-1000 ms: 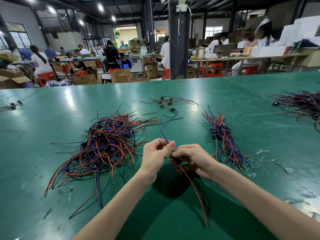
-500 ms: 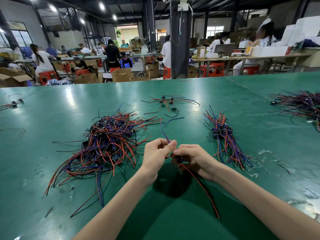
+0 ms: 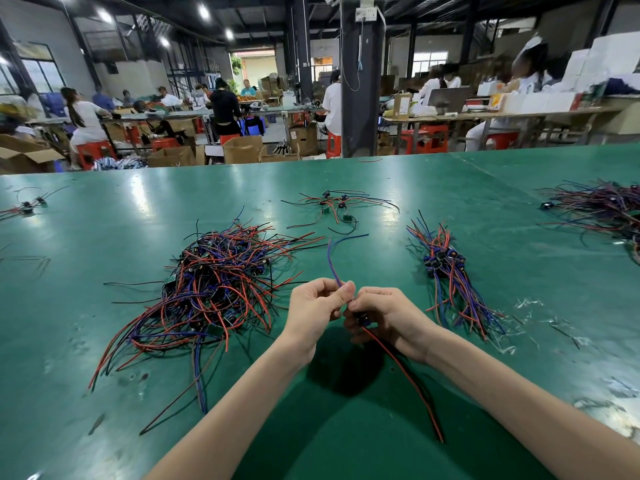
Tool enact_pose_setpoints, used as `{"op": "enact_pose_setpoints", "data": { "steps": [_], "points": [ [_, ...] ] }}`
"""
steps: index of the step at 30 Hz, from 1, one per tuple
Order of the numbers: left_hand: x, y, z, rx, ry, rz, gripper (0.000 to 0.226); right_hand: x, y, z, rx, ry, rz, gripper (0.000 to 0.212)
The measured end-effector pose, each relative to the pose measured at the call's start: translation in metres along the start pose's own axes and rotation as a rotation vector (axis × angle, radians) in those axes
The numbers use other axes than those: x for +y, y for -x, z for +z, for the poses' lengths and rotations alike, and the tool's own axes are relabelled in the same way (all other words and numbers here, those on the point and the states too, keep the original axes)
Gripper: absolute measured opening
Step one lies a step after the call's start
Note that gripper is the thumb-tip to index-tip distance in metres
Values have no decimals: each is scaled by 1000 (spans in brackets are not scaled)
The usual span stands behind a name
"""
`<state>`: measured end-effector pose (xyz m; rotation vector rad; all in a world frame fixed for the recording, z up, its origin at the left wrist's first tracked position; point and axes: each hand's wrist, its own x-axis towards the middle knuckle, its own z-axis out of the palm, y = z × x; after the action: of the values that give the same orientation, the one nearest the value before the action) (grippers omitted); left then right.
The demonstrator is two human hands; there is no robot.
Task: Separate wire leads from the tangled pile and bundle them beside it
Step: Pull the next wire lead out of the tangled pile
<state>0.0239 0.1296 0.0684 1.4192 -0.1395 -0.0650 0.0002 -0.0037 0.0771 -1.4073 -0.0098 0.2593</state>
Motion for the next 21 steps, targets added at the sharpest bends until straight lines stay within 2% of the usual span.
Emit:
{"op": "enact_pose_setpoints", "data": {
  "steps": [7,16,19,21],
  "points": [
    [-1,-3,-3,34,-34,17,15,6,-1,8,112,5,-54,31],
    [5,-31,-42,344,-69,142,15,7,3,12,65,79,-2,38],
    [5,-36,-51,419,-188,215,19,8,3,13,58,89,-4,37],
    [5,-35,-54,434,-368,332,20,9,2,13,53,93,-3,35]
  ]
}}
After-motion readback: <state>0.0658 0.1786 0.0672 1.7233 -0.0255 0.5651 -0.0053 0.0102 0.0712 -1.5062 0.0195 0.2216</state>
